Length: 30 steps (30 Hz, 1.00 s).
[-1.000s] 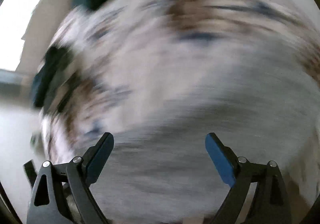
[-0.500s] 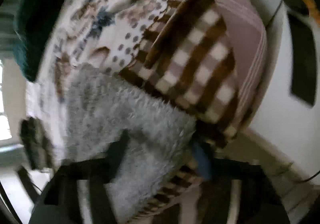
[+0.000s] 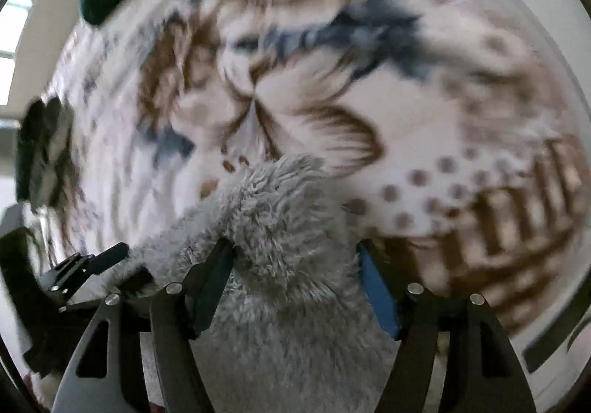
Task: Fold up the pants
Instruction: 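Grasp the pant leg end with the right tool and fold it over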
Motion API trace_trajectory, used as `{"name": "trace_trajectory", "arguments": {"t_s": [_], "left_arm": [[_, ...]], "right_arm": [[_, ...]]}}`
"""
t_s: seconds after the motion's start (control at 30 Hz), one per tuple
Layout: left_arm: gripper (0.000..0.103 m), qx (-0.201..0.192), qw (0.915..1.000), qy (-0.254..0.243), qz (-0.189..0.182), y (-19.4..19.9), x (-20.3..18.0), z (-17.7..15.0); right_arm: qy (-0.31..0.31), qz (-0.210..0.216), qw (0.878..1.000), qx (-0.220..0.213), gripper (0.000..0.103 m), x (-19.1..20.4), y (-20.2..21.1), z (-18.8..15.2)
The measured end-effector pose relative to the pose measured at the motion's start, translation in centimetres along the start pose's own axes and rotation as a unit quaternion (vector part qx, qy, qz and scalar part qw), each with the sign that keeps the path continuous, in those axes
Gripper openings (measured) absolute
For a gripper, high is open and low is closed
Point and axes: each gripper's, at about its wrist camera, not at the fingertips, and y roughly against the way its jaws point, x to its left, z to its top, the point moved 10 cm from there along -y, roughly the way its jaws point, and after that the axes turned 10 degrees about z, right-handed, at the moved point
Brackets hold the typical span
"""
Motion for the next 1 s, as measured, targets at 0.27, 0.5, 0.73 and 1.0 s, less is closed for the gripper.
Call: {"name": "trace_trajectory", "arguments": {"t_s": [0.27,0.5,0.73,1.0], "left_arm": [[0.004,-0.043,0.9990,0.009,-0.003,1.3,0.1,0.8],[0.003,-0.064,0.9975,0.029,0.003,2.9,1.6,2.9],[0.014,-0.050,0.9977,0.047,0.000,3.0,2.4,3.1],[0.063,-0.024,0.9989,0.029,-0.027,2.7,2.4,0.2]], "right_arm": [[0.071,-0.069,0.994,-0.039,0.016,2.3,0.7,0.6],[0.070,-0.071,0.992,-0.081,0.015,3.6,2.5,2.1],[0.053,-0.062,0.996,-0.049,0.018,2.2,0.0,3.1],[0.053,-0.031,0.997,-0.043,0.061,3.5,1.9,3.2]]}}
